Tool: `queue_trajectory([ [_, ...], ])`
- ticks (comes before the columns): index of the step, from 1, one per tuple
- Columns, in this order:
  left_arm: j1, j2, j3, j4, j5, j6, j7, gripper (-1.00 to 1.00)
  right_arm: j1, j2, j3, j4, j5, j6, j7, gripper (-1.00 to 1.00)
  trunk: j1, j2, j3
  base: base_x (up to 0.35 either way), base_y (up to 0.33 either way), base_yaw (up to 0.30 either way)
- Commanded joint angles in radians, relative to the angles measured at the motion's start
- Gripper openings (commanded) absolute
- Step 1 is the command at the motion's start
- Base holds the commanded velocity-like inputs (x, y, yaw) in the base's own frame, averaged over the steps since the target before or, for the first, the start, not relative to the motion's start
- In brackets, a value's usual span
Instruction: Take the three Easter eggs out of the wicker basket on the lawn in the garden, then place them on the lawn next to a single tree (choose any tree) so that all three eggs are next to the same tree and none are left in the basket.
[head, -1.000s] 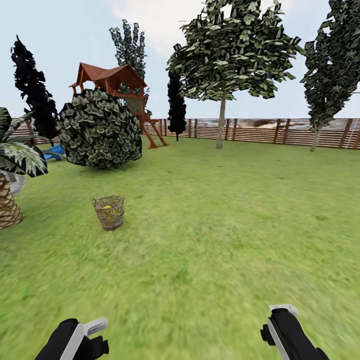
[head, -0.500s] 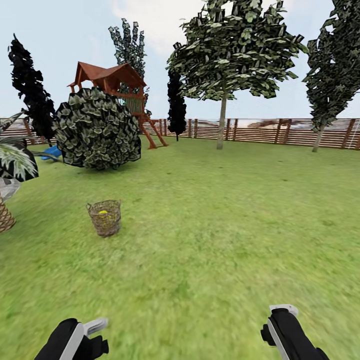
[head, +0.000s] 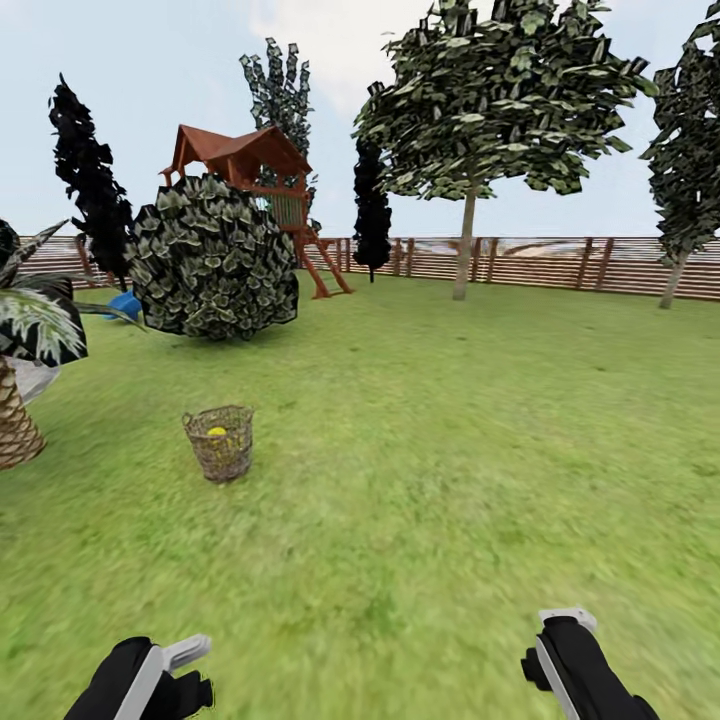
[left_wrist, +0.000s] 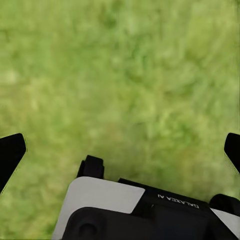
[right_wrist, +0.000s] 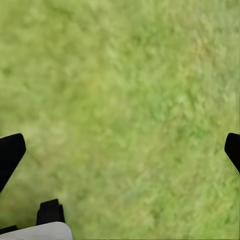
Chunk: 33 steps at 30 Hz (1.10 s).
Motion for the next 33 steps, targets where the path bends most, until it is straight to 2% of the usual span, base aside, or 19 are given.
queue_trajectory([
  [1, -0.001, 0.002, 0.000, -0.001, 0.011, 0.003, 0.009, 1.00, 0.000, 0.000, 0.000, -0.001, 0.003, 0.005, 0.001, 1.00, 0.001, -0.001, -0.001, 0.346, 0.000, 0.187],
  [5, -0.001, 0.013, 0.002, -0.002, 0.011, 0.003, 0.009, 1.00, 0.000, 0.000, 0.001, -0.001, 0.002, 0.005, 0.001, 1.00, 0.001, -0.001, -0.001, 0.346, 0.000, 0.051],
  [13, -0.001, 0.012, 0.002, -0.049, 0.014, 0.008, 0.009, 1.00, 0.000, 0.001, 0.000, -0.001, 0.010, 0.005, 0.001, 1.00, 0.001, -0.001, -0.001, 0.346, 0.000, 0.004],
  [33, -0.001, 0.015, 0.004, -0.052, 0.014, 0.008, 0.009, 1.00, 0.000, 0.001, 0.002, 0.000, 0.012, 0.005, 0.001, 1.00, 0.001, -0.001, -0.001, 0.346, 0.000, 0.000],
])
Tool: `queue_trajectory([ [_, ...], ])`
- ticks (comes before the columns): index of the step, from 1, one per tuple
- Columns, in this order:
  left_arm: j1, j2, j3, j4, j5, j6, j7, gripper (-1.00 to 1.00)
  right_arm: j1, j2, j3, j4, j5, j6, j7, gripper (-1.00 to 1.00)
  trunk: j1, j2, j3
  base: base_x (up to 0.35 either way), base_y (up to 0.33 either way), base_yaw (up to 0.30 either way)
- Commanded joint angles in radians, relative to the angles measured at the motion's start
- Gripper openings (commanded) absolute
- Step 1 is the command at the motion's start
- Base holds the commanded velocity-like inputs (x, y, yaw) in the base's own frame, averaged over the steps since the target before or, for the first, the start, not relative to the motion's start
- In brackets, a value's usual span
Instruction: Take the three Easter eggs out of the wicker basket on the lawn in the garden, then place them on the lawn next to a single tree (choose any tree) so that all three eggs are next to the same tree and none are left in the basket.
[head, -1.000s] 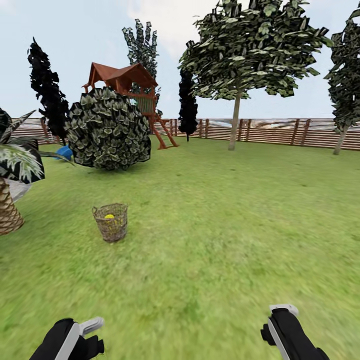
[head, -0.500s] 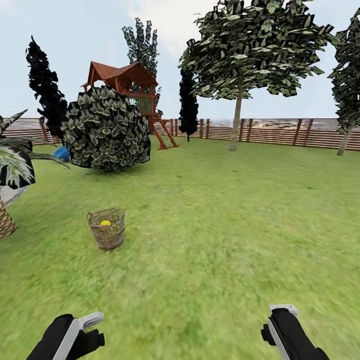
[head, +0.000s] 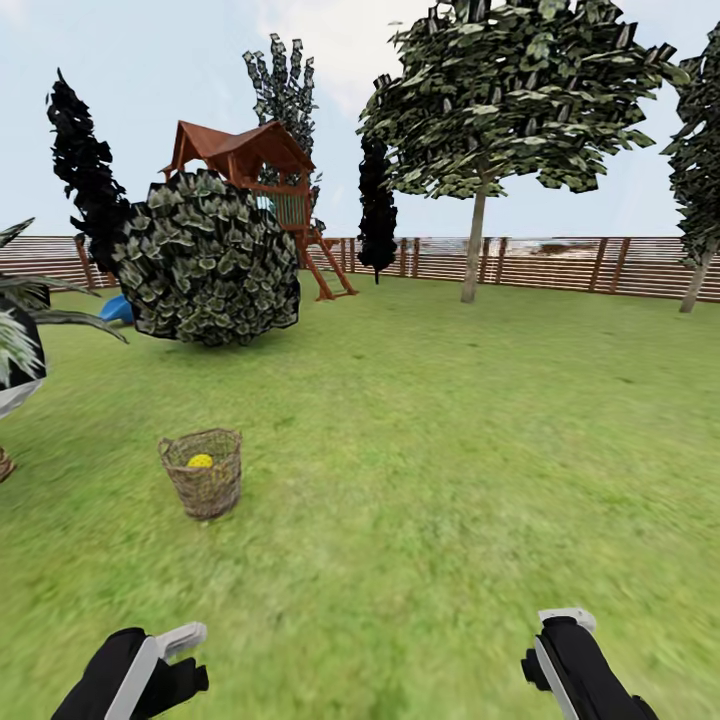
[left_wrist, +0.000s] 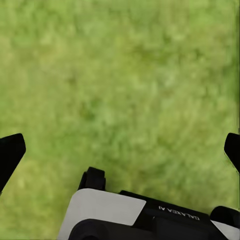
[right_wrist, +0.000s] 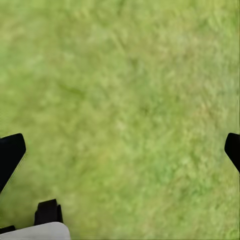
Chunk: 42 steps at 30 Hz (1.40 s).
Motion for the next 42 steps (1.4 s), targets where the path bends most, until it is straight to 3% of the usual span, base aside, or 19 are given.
queue_trajectory([
  [1, -0.001, 0.000, 0.000, -0.001, 0.011, 0.004, 0.009, 1.00, -0.001, 0.000, 0.001, -0.001, 0.004, 0.005, 0.001, 1.00, 0.001, -0.001, -0.001, 0.346, 0.000, 0.000],
  [21, -0.001, 0.024, 0.005, -0.006, 0.012, 0.005, 0.008, 1.00, -0.001, 0.006, 0.001, 0.001, 0.004, 0.003, 0.001, 1.00, 0.001, -0.001, -0.001, 0.346, 0.000, 0.218],
  [42, -0.001, 0.023, 0.005, -0.006, 0.012, 0.005, 0.008, 1.00, -0.001, 0.005, 0.001, 0.007, 0.005, 0.003, 0.001, 1.00, 0.001, -0.001, -0.001, 0.346, 0.000, 0.014],
])
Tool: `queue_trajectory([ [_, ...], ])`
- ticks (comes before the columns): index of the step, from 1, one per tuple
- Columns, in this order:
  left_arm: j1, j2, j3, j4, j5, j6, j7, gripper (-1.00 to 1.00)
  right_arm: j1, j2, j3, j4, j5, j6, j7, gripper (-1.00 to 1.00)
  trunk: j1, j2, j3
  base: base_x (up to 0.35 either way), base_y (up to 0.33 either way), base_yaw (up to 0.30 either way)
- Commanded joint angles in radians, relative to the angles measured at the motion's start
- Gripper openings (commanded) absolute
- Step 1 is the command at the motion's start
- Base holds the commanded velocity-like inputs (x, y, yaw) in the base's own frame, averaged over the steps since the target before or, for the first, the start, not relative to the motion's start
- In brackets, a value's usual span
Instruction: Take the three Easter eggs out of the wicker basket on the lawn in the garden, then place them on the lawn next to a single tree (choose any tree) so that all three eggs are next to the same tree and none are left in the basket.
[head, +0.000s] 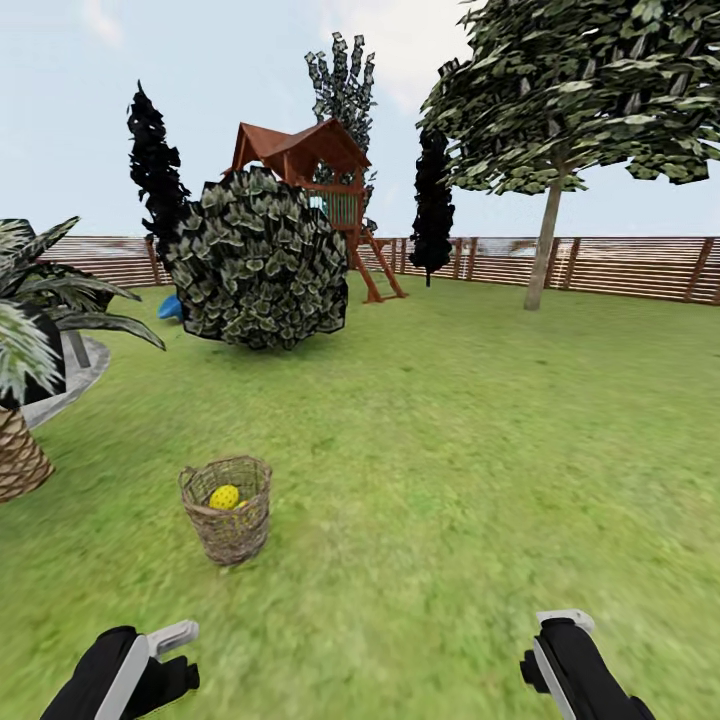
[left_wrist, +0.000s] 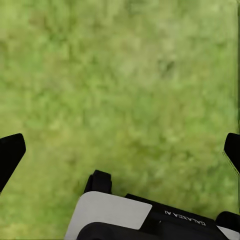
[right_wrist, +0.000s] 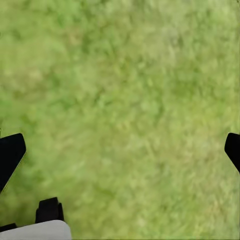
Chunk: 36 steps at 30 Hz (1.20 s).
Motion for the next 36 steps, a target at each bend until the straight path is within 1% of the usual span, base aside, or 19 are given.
queue_trajectory([
  [1, -0.001, 0.000, 0.000, -0.001, 0.011, 0.004, 0.009, 1.00, -0.001, 0.000, 0.000, -0.001, 0.004, 0.005, 0.001, 1.00, 0.001, -0.001, -0.001, 0.346, 0.000, 0.000],
  [36, 0.000, -0.002, -0.003, -0.001, 0.011, 0.002, 0.009, 1.00, -0.001, 0.000, 0.000, 0.000, 0.002, 0.005, 0.001, 1.00, 0.001, -0.001, -0.001, 0.346, 0.000, 0.000],
])
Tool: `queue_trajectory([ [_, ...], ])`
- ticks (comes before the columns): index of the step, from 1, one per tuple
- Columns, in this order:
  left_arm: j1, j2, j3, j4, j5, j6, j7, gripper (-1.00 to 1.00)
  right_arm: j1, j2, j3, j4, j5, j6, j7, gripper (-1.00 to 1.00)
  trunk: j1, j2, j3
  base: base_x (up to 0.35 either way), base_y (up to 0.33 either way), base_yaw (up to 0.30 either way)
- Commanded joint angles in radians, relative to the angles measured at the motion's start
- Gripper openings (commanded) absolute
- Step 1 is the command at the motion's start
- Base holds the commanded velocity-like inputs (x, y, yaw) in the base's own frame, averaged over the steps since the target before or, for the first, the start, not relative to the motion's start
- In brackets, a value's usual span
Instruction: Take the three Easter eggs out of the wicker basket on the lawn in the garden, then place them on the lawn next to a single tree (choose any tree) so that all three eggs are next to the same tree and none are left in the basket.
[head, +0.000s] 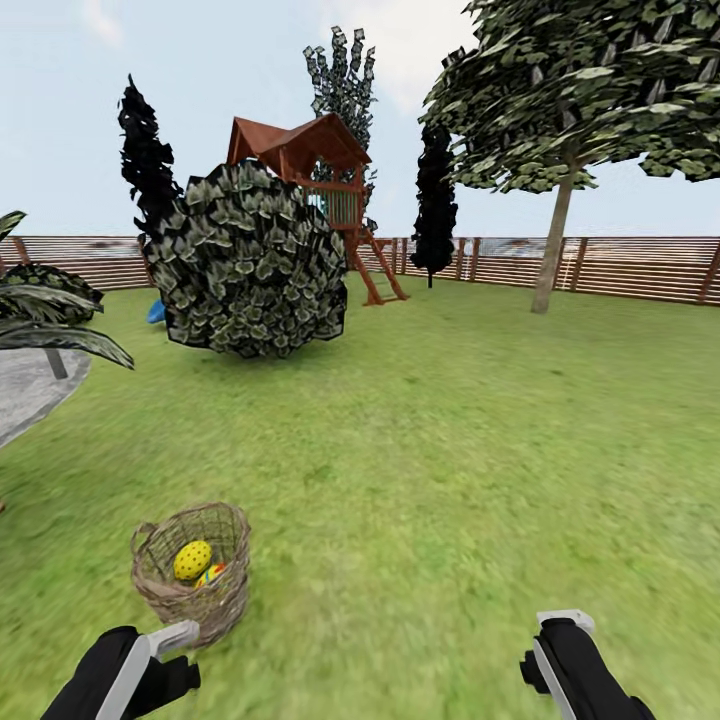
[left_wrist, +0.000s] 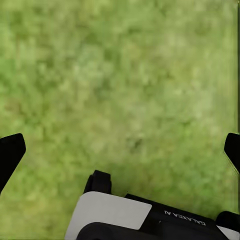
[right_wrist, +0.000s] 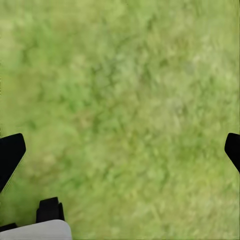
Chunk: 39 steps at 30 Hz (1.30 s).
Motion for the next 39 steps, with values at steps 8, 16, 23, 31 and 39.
queue_trajectory([
  [8, -0.001, 0.001, 0.002, -0.001, 0.011, 0.004, 0.009, 1.00, -0.001, 0.000, 0.000, 0.000, 0.004, 0.005, 0.001, 1.00, 0.001, -0.001, -0.001, 0.346, 0.000, 0.000],
  [16, 0.000, -0.001, 0.000, -0.001, 0.011, 0.004, 0.009, 1.00, -0.001, 0.000, -0.001, 0.000, 0.004, 0.005, 0.001, 1.00, 0.001, -0.001, -0.001, 0.346, 0.000, 0.000],
  [23, -0.001, -0.001, -0.001, -0.001, 0.011, 0.004, 0.009, 1.00, -0.001, 0.000, -0.001, 0.000, 0.003, 0.005, 0.001, 1.00, 0.001, -0.001, -0.001, 0.346, 0.000, 0.000],
  [31, -0.001, 0.000, 0.000, -0.002, 0.011, 0.004, 0.009, 1.00, -0.001, 0.000, 0.000, 0.006, 0.004, 0.005, 0.001, 1.00, 0.001, -0.001, -0.001, 0.346, 0.000, 0.000],
  [39, -0.001, 0.000, 0.000, -0.003, 0.011, 0.004, 0.009, 1.00, -0.001, 0.000, -0.001, 0.043, 0.006, 0.005, 0.001, 1.00, 0.001, -0.001, -0.001, 0.346, 0.000, 0.000],
])
